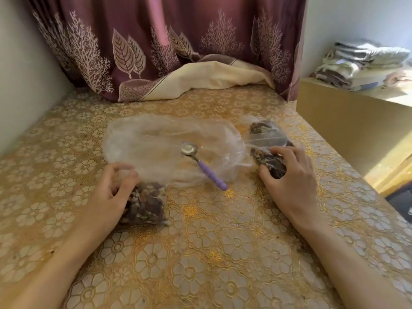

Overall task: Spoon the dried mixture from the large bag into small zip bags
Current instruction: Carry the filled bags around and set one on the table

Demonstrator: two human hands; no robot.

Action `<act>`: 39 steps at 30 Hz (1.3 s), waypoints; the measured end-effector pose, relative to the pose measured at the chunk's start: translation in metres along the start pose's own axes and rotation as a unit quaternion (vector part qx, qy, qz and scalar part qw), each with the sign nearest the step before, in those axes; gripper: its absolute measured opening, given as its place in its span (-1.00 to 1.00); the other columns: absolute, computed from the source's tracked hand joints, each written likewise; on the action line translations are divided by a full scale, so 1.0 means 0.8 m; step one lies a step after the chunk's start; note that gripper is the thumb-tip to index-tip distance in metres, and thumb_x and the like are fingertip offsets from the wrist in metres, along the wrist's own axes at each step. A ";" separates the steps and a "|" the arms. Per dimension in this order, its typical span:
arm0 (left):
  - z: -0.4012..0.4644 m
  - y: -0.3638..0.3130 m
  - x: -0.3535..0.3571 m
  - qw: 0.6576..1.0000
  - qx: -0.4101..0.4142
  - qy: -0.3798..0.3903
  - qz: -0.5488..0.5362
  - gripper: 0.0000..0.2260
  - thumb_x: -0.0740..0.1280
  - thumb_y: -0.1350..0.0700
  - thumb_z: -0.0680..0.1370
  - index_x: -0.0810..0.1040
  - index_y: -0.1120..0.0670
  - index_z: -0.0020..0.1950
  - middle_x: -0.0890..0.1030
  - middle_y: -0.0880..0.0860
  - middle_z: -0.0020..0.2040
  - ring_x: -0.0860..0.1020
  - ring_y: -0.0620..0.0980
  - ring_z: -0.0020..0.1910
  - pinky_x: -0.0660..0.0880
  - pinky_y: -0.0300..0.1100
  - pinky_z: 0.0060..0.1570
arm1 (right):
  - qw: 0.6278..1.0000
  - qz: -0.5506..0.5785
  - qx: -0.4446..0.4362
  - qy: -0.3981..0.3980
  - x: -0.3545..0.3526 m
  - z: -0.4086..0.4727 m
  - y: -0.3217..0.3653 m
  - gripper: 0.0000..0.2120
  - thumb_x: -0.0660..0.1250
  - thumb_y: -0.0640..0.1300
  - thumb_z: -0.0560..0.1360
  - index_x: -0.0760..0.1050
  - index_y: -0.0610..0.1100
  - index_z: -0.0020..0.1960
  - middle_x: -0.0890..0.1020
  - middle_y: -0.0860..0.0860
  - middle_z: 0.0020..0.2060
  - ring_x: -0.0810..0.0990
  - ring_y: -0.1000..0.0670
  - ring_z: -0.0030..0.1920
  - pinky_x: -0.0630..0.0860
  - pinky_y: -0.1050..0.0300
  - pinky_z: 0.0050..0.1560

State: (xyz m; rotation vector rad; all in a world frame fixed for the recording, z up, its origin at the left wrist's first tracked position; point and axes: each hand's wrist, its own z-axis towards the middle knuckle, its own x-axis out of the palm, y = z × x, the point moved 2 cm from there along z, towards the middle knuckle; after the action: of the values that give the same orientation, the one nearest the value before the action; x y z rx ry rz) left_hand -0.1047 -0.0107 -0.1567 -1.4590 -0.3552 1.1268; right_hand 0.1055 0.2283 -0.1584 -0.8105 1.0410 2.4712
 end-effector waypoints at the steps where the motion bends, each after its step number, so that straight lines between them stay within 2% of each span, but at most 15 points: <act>1: 0.002 0.001 0.001 1.000 0.005 -0.003 0.008 -0.83 0.24 -0.35 0.42 0.41 -0.36 -0.06 0.61 -0.17 -0.13 0.56 -0.41 -0.21 0.44 -0.34 -0.34 | 1.000 0.007 0.000 0.000 0.001 -0.002 -0.002 -0.65 0.45 -0.15 0.40 0.53 -0.16 0.17 0.53 -0.12 0.09 0.47 -0.18 0.11 0.40 0.03 0.02; 4: -0.002 -0.006 0.001 1.000 0.004 -0.018 0.014 -0.78 0.16 -0.40 0.34 0.41 -0.40 -0.08 0.56 -0.40 -0.13 0.56 -0.40 -0.16 0.46 -0.37 -0.37 | 1.000 0.013 -0.006 -0.012 0.002 -0.010 -0.005 -0.65 0.46 -0.20 0.39 0.54 -0.19 0.15 0.54 -0.14 0.08 0.48 -0.19 0.10 0.42 0.01 0.05; 8: -0.012 0.000 0.002 0.996 -0.075 -0.032 0.041 -0.60 0.10 -0.53 0.31 0.38 -0.40 0.04 0.55 -0.23 -0.07 0.58 -0.14 -0.16 0.55 -0.01 -0.25 | 0.999 -0.004 -0.028 -0.020 0.004 -0.011 -0.006 -0.66 0.40 -0.13 0.40 0.54 -0.23 0.14 0.55 -0.17 0.08 0.49 -0.19 0.07 0.35 0.10 0.10; 13: -0.020 -0.014 0.025 0.981 -0.179 -0.080 -0.004 -0.90 0.18 -0.21 0.53 0.40 -0.28 0.00 0.55 -0.10 -0.05 0.56 -0.12 -0.11 0.52 -0.16 -0.30 | 0.998 -0.010 0.017 0.059 -0.001 -0.005 0.000 -0.63 0.48 -0.20 0.39 0.54 -0.26 0.15 0.54 -0.20 0.10 0.46 -0.18 0.09 0.38 0.01 0.11; 15: -0.014 -0.023 0.029 0.973 -0.212 -0.085 -0.015 -0.78 0.17 -0.15 0.56 0.39 -0.10 0.13 0.54 -0.03 0.02 0.53 -0.12 -0.11 0.51 -0.16 -0.24 | 0.987 0.035 0.062 0.144 -0.011 0.012 0.001 -0.64 0.46 -0.21 0.41 0.52 -0.21 0.18 0.53 -0.12 0.10 0.48 -0.15 0.11 0.31 0.18 0.14; 18: -0.002 -0.045 0.026 0.959 -0.272 -0.077 0.001 -0.59 0.16 -0.15 0.58 0.35 0.13 0.27 0.46 0.02 0.12 0.45 -0.03 0.03 0.40 -0.06 0.04 | 0.947 0.144 0.184 0.219 -0.047 0.034 -0.001 -0.74 0.40 -0.18 0.47 0.48 -0.05 0.14 0.49 0.10 0.02 0.50 0.02 0.07 0.37 0.46 -0.01; 19: 0.000 -0.054 0.025 0.954 -0.291 -0.066 -0.005 -0.58 0.16 -0.14 0.58 0.35 0.16 0.26 0.47 0.07 0.12 0.45 0.02 0.05 0.41 -0.03 0.06 | 0.930 0.174 0.232 0.226 -0.064 0.037 -0.003 -0.76 0.39 -0.17 0.48 0.47 0.01 0.10 0.50 0.12 0.02 0.51 0.05 0.07 0.41 0.44 -0.05; 21: -0.005 -0.076 0.026 0.945 -0.323 -0.041 -0.025 -0.61 0.16 -0.12 0.59 0.37 0.17 0.21 0.50 0.14 0.08 0.48 0.06 0.01 0.47 -0.04 -0.01 | 0.885 0.224 0.338 0.228 -0.100 0.029 -0.007 -0.79 0.37 -0.14 0.50 0.46 0.12 0.05 0.54 0.05 0.07 0.53 0.04 0.08 0.54 0.16 0.00; 22: -0.010 -0.088 0.027 0.942 -0.331 -0.029 -0.034 -0.65 0.16 -0.11 0.59 0.37 0.16 0.17 0.51 0.13 0.04 0.49 0.05 -0.03 0.47 -0.09 -0.10 | 0.862 0.248 0.385 0.218 -0.121 0.023 -0.007 -0.78 0.36 -0.15 0.51 0.45 0.14 0.04 0.54 0.00 0.08 0.55 0.02 0.06 0.58 0.07 -0.03; 23: -0.016 -0.102 0.030 0.941 -0.337 -0.014 -0.037 -0.66 0.16 -0.10 0.59 0.38 0.15 0.15 0.51 0.11 -0.01 0.50 0.02 -0.09 0.45 -0.14 -0.16 | 0.843 0.263 0.423 0.204 -0.143 0.016 -0.007 -0.78 0.36 -0.16 0.52 0.45 0.12 0.06 0.55 -0.03 0.08 0.57 0.04 0.02 0.61 0.10 -0.12; 25: -0.034 -0.133 0.036 0.937 -0.348 0.028 -0.022 -0.66 0.16 -0.12 0.59 0.39 0.16 0.11 0.50 0.07 -0.06 0.50 0.02 -0.11 0.43 -0.13 -0.17 | 0.820 0.273 0.473 0.171 -0.193 0.000 -0.006 -0.77 0.35 -0.20 0.52 0.47 0.03 0.11 0.56 -0.07 0.07 0.58 0.10 -0.05 0.54 0.33 -0.30; 29: -0.084 -0.191 0.051 0.920 -0.372 0.121 0.008 -0.68 0.17 -0.12 0.58 0.43 0.15 -0.04 0.51 0.10 -0.13 0.49 0.13 -0.08 0.32 -0.08 -0.19 | 0.792 0.260 0.539 0.126 -0.305 -0.045 -0.007 -0.80 0.34 -0.26 0.52 0.51 -0.04 0.11 0.57 -0.06 0.06 0.58 0.03 0.00 0.48 0.37 -0.29; 32: -0.110 -0.240 0.059 0.907 -0.384 0.170 0.022 -0.78 0.19 -0.10 0.58 0.41 0.02 -0.14 0.48 -0.03 -0.16 0.46 -0.02 -0.18 0.32 -0.09 -0.13 | 0.782 0.232 0.574 0.071 -0.385 -0.078 -0.003 -0.81 0.35 -0.25 0.52 0.53 -0.02 0.06 0.59 0.00 0.02 0.58 0.11 -0.03 0.47 0.38 -0.29; 36: -0.130 -0.293 0.086 0.902 -0.324 0.276 0.068 -0.78 0.18 -0.06 0.60 0.43 0.06 -0.13 0.52 0.02 -0.25 0.45 -0.06 -0.33 0.30 -0.18 -0.40 | 0.761 0.216 0.612 -0.020 -0.469 -0.126 0.004 -0.78 0.36 -0.26 0.50 0.55 0.07 -0.02 0.60 0.13 -0.02 0.57 0.17 -0.03 0.47 0.40 -0.27; 39: -0.139 -0.323 0.120 0.893 -0.263 0.355 0.081 -0.81 0.20 -0.04 0.59 0.46 0.05 -0.12 0.56 0.08 -0.29 0.47 0.04 -0.38 0.38 -0.20 -0.48 | 0.734 0.215 0.636 -0.106 -0.510 -0.159 0.004 -0.76 0.36 -0.29 0.50 0.55 0.07 -0.05 0.61 0.09 -0.06 0.60 0.27 -0.18 0.46 0.44 -0.36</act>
State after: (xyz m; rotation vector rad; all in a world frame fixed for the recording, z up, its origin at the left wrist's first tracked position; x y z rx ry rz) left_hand 0.1276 0.0629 0.0137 -2.3008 -0.0091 0.5576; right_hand 0.4697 0.0977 0.0240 0.1979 2.4736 1.3492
